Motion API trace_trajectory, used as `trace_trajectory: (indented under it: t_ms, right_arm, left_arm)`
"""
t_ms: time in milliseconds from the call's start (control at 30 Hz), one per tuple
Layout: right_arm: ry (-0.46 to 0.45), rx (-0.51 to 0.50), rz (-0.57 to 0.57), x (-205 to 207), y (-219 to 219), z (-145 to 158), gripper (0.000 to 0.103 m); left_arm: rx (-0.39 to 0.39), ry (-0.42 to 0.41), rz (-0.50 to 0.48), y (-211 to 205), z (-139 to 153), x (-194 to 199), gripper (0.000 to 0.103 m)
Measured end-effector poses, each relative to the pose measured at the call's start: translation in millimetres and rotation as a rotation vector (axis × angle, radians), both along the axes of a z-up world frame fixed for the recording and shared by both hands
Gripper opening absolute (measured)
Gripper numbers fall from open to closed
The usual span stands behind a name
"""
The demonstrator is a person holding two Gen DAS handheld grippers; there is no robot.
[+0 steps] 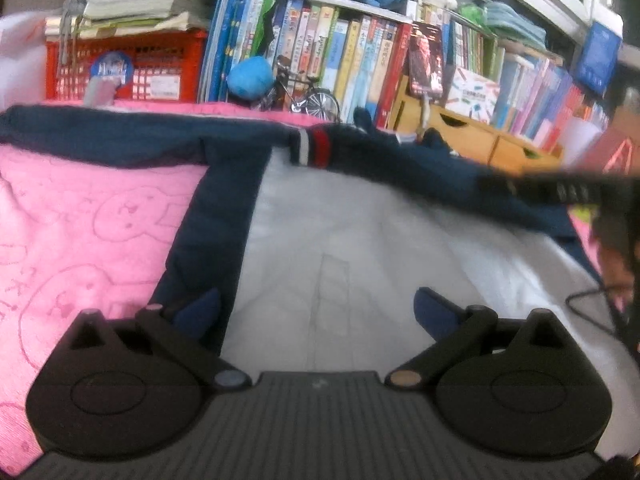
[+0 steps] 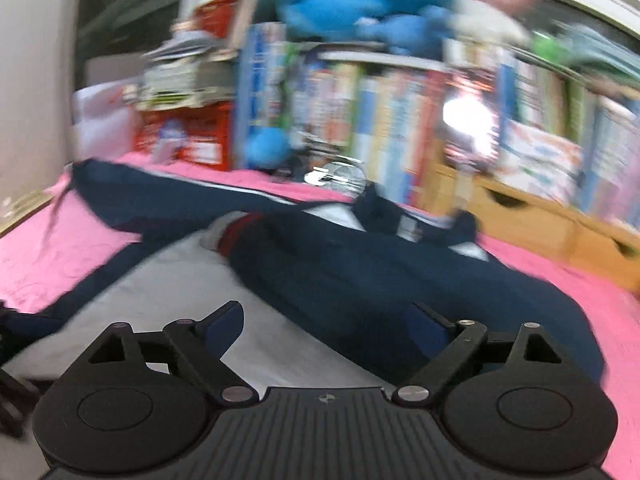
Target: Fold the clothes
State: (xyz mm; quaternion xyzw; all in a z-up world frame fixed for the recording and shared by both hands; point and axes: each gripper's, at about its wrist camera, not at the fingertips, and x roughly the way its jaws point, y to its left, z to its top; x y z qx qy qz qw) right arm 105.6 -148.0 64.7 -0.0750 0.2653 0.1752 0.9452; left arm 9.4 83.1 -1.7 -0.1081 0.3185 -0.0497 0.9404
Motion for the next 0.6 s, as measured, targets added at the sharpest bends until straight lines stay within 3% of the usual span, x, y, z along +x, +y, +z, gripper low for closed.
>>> trace_trajectory:
  t_ms: [67,133,267,433,600]
  right_arm:
    - [0.035,0.057,-0.055,-0.7,-19.4,-10.0,0.09]
    - [0.071,0.128,-0.084,1.1,-34.8,-21.5,0.09]
    - [0.086,0.213,-0.091,3.1,-44.1,-39.5,0.092]
    - [0.115,0.243,-0.071,7.5,-43.9,-46.5,0.095]
    - [0.168,0.409,-0.1,13.8,-67.0,-53.6,0.095]
  left_arm:
    - [-0.034,0.029,0.024,7.5,15.1,6.0,0.103]
    - [-0.061,-0.009,0.022,12.6,35.3,14.4,0.103]
    - [-0.038,-0.104,0.06,9.7,63.7,55.6,0.103]
    - [-0.135,-0.068,0.129,4.5,42.9,133.8,0.103]
    - [0.035,0.043,0.2,-16.8,2.1,199.0,0.1]
